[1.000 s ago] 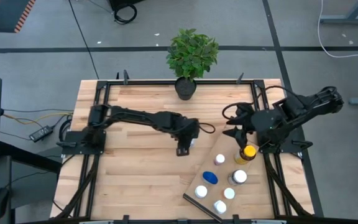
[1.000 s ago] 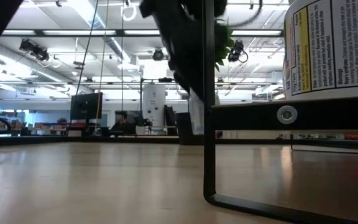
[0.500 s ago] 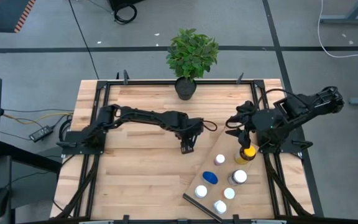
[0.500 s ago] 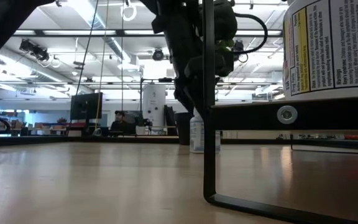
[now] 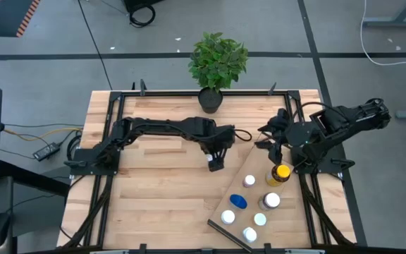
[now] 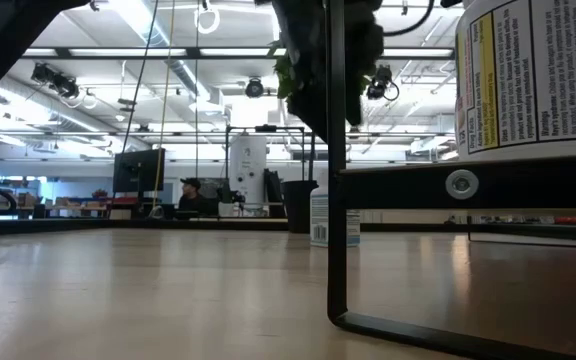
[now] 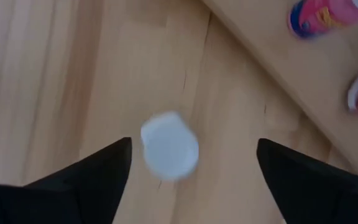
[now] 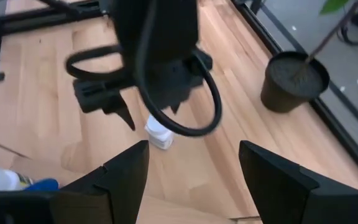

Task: Pick and place medicine bottles onto shelf by color
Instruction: Put the white medicine bottle on the shelf

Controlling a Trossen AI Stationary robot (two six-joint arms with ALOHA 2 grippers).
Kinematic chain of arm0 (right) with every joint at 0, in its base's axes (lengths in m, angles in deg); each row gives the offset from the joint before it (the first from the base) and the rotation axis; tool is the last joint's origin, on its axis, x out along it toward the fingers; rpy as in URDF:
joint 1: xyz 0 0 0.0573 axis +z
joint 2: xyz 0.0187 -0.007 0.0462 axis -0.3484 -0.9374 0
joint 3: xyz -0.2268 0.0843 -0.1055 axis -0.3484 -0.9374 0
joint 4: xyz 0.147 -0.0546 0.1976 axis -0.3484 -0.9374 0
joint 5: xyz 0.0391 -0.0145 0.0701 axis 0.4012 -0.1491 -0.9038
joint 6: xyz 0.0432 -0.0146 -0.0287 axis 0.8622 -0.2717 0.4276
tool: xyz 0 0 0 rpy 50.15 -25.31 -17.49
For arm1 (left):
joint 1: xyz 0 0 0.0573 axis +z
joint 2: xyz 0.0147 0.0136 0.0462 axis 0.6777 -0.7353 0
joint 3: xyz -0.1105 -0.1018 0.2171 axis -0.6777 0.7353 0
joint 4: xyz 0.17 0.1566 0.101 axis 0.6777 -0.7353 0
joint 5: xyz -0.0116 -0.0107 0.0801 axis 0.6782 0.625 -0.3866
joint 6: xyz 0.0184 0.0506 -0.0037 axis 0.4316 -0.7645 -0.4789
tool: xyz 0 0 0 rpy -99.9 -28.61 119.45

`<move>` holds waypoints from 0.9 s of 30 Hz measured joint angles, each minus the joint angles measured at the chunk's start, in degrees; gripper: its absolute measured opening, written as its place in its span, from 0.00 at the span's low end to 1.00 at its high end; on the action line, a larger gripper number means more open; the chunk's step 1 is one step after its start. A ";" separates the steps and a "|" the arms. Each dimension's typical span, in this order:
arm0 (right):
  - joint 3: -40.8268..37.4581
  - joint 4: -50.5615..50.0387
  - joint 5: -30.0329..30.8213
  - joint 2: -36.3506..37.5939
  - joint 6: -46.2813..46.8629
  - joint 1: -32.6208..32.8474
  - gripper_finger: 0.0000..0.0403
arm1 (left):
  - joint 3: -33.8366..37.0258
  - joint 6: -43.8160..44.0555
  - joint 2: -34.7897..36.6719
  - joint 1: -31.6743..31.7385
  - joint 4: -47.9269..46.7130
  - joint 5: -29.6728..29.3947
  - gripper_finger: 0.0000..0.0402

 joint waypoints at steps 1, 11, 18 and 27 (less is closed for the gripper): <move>0.00 -0.03 0.00 0.00 1.32 -0.02 0.64 | -1.16 -0.34 0.04 0.03 -2.44 -0.23 0.88; -5.47 0.61 -0.52 -0.86 5.31 0.02 0.64 | 2.88 -10.97 12.16 -0.35 -8.04 0.09 0.85; -13.02 17.69 -3.25 -4.56 2.08 -1.35 0.68 | 29.73 0.38 32.00 -0.77 10.73 0.10 0.79; -9.58 28.66 -15.28 -22.54 -3.08 -8.88 0.77 | 50.08 16.54 50.43 -5.94 19.44 -4.83 0.78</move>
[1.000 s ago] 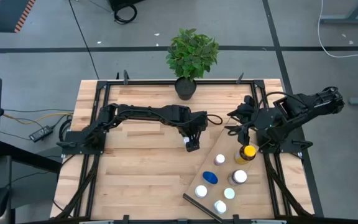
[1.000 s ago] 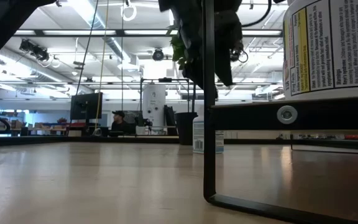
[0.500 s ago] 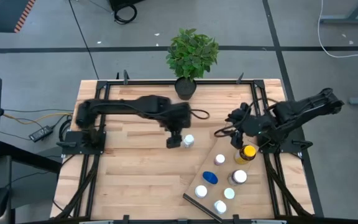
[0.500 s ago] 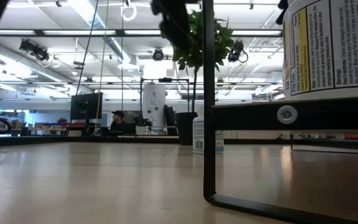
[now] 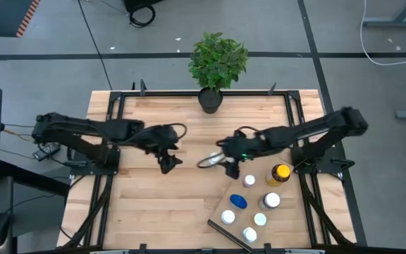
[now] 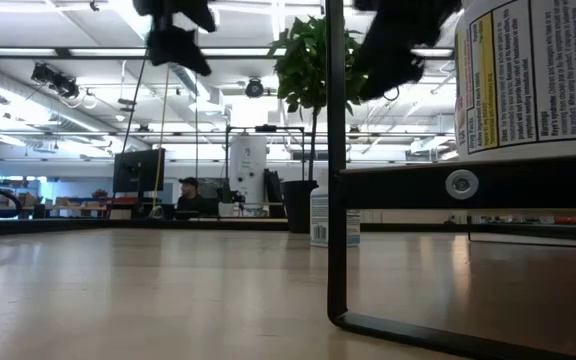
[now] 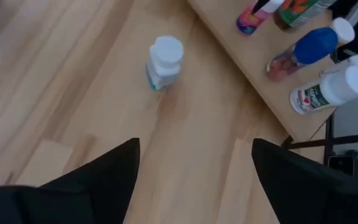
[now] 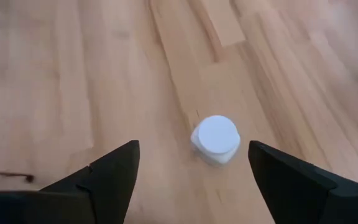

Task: Pick and place medicine bottles onto shelf by color
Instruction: Put the white medicine bottle on the shelf

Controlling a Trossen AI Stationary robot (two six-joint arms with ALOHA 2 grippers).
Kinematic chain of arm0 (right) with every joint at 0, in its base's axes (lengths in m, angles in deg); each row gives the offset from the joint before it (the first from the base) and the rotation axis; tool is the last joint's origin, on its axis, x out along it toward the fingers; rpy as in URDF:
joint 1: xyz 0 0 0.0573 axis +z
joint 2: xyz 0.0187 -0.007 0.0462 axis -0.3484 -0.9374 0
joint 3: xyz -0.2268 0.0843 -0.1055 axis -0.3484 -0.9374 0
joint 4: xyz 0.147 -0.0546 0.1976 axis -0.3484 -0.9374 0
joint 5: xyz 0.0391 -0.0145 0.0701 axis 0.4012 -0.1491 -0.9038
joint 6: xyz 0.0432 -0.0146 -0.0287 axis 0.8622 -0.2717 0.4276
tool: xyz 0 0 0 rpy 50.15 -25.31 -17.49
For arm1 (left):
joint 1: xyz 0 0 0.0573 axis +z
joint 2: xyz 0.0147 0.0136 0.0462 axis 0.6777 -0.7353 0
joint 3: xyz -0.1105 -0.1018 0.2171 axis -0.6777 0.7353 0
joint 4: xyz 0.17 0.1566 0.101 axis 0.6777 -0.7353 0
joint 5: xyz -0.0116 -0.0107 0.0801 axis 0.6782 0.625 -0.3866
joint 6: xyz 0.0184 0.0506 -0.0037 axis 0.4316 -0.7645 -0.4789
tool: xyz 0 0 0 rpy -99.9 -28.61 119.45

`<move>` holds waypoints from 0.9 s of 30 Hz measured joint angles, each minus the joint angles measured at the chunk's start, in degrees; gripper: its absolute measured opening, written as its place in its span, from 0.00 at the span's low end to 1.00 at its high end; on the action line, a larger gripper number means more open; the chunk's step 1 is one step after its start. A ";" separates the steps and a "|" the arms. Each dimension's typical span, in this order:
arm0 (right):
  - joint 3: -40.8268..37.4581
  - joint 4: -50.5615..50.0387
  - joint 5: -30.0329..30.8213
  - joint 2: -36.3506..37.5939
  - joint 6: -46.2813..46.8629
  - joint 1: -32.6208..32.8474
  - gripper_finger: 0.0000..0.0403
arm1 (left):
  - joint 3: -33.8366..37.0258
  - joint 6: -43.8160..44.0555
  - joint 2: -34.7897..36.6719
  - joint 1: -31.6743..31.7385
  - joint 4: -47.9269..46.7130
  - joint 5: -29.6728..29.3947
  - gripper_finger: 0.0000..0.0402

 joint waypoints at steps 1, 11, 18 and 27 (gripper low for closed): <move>0.87 0.02 -0.83 -1.84 -0.36 -0.86 0.77 | 0.91 1.11 1.35 -0.84 -0.20 -0.99 0.78; 5.45 0.84 -9.05 -13.57 -4.38 -6.71 0.79 | 2.42 6.68 5.39 -7.46 -0.91 -7.93 0.78; 5.45 0.42 -8.21 -15.18 -7.87 -7.69 0.79 | 2.42 9.37 5.29 -10.07 -1.25 -8.27 0.78; 5.43 0.14 -8.33 -16.06 -9.46 -10.27 0.79 | 2.42 11.62 5.29 -11.57 -1.05 -8.28 0.78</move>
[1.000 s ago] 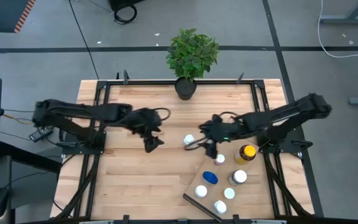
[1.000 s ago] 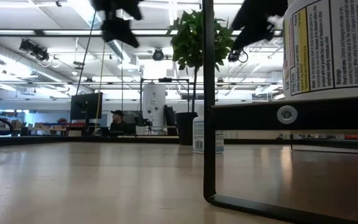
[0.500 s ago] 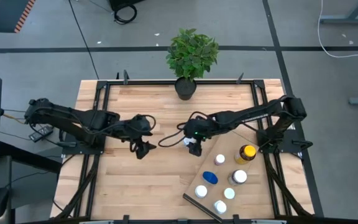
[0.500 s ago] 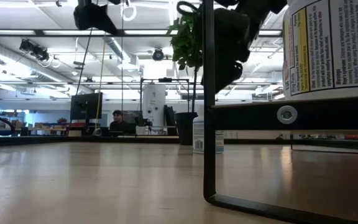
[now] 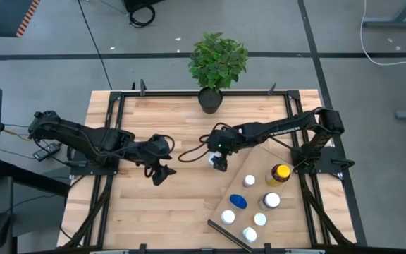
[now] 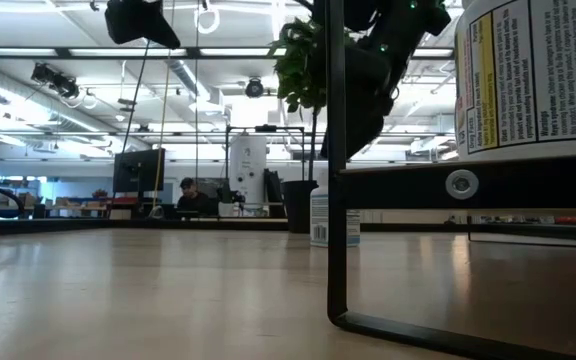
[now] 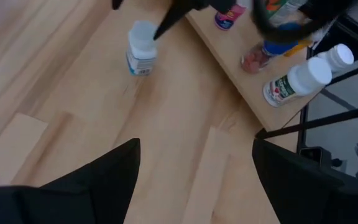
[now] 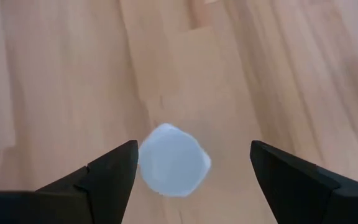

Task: Pick and place medicine bottles onto shelf by color
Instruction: Put the white medicine bottle on the shelf

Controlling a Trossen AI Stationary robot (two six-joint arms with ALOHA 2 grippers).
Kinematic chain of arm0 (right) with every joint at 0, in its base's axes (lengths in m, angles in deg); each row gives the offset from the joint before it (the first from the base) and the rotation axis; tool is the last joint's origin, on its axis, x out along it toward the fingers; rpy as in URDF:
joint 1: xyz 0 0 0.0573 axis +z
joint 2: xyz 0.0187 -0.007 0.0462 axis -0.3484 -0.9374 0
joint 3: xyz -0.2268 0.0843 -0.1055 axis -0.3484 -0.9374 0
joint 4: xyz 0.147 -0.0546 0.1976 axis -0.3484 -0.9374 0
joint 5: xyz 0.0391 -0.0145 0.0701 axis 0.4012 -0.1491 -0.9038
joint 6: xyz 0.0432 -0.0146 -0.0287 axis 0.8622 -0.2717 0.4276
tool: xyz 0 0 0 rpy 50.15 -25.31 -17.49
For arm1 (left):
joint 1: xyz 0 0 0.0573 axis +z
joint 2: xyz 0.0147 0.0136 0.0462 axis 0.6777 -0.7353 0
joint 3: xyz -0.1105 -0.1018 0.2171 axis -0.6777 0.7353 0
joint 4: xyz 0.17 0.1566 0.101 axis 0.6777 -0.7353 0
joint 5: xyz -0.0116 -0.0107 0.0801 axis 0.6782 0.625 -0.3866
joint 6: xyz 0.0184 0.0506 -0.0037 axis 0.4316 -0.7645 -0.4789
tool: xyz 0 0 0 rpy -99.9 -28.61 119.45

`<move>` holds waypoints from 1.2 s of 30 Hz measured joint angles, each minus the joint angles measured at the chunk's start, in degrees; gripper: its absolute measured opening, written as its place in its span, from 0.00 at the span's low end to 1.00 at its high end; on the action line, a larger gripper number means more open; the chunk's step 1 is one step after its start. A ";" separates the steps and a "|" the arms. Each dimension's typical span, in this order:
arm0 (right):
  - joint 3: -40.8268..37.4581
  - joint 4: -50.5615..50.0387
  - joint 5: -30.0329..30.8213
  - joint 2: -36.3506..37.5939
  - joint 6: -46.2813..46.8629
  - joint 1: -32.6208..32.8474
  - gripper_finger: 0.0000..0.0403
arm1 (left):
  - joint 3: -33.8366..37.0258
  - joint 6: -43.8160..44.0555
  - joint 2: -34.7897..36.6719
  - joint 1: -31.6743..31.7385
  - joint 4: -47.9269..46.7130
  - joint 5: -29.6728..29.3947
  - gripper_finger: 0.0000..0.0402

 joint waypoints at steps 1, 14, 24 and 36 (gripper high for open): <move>0.04 0.37 -0.55 -0.29 -0.21 0.02 0.79 | -0.01 0.62 0.00 0.00 0.04 -0.02 0.78; -0.16 -0.51 -2.32 -1.31 -2.88 -0.02 0.79 | -0.02 3.42 -0.02 0.02 0.93 -0.02 0.78; -0.16 -0.46 -2.14 -1.37 -5.69 0.12 0.79 | -0.02 5.67 -0.02 0.04 0.98 -0.95 0.78; -0.22 0.41 -3.50 -3.56 -4.30 0.15 0.79 | -0.07 6.71 -0.04 0.04 1.33 -1.09 0.78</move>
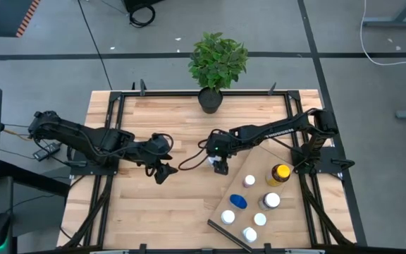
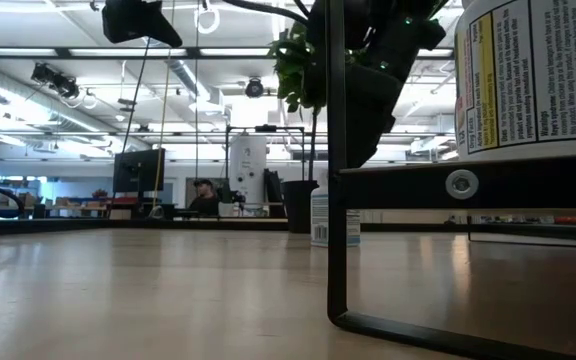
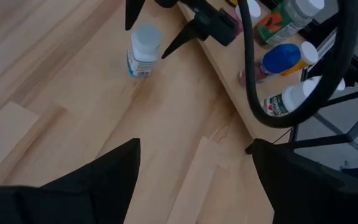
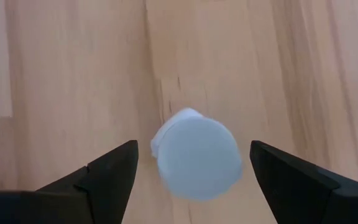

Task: Pick and place medicine bottles onto shelf by color
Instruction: Put the white medicine bottle on the shelf

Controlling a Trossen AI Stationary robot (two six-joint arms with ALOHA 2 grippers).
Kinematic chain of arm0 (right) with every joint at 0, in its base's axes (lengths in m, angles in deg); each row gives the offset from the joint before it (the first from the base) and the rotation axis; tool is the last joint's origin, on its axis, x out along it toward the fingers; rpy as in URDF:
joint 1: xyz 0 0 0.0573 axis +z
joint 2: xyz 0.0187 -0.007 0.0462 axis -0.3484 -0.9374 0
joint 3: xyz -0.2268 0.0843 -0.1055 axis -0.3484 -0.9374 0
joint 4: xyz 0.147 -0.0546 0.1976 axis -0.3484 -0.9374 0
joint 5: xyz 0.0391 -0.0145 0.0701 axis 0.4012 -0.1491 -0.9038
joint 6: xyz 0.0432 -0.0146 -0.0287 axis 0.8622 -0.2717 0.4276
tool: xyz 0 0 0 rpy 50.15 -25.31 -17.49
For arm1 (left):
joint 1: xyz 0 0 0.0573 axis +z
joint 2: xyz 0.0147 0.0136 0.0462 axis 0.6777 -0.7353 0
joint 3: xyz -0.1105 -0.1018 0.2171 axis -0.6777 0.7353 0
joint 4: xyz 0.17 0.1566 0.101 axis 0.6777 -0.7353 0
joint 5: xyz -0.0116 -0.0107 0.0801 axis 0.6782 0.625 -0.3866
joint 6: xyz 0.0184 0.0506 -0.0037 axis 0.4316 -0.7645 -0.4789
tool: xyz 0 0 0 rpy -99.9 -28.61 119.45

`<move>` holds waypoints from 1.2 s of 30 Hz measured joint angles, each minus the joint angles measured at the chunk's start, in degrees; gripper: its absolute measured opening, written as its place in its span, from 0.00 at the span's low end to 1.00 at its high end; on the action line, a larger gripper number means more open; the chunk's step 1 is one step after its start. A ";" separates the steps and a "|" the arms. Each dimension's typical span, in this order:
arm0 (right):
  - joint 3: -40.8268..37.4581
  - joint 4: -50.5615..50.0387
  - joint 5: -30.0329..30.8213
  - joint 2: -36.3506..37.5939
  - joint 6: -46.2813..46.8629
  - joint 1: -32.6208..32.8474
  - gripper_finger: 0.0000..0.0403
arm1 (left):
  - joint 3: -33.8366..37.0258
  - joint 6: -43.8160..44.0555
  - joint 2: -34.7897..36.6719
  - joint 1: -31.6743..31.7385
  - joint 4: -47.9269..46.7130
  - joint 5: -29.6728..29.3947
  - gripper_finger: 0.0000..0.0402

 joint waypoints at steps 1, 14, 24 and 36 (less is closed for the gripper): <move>0.00 0.05 0.10 0.00 0.00 0.00 0.79 | 0.00 0.01 0.00 0.00 -0.09 0.02 0.78; 0.00 0.12 0.55 0.00 1.90 0.00 0.63 | 0.00 -0.08 0.00 0.00 -0.02 -1.09 0.78; 0.13 -3.62 0.04 0.76 4.99 0.00 0.47 | 0.00 -0.04 0.00 0.00 -0.06 -1.95 0.78; 0.04 -17.09 3.19 11.49 13.31 0.63 0.48 | 0.00 -1.61 -0.02 0.07 -0.12 -4.92 0.78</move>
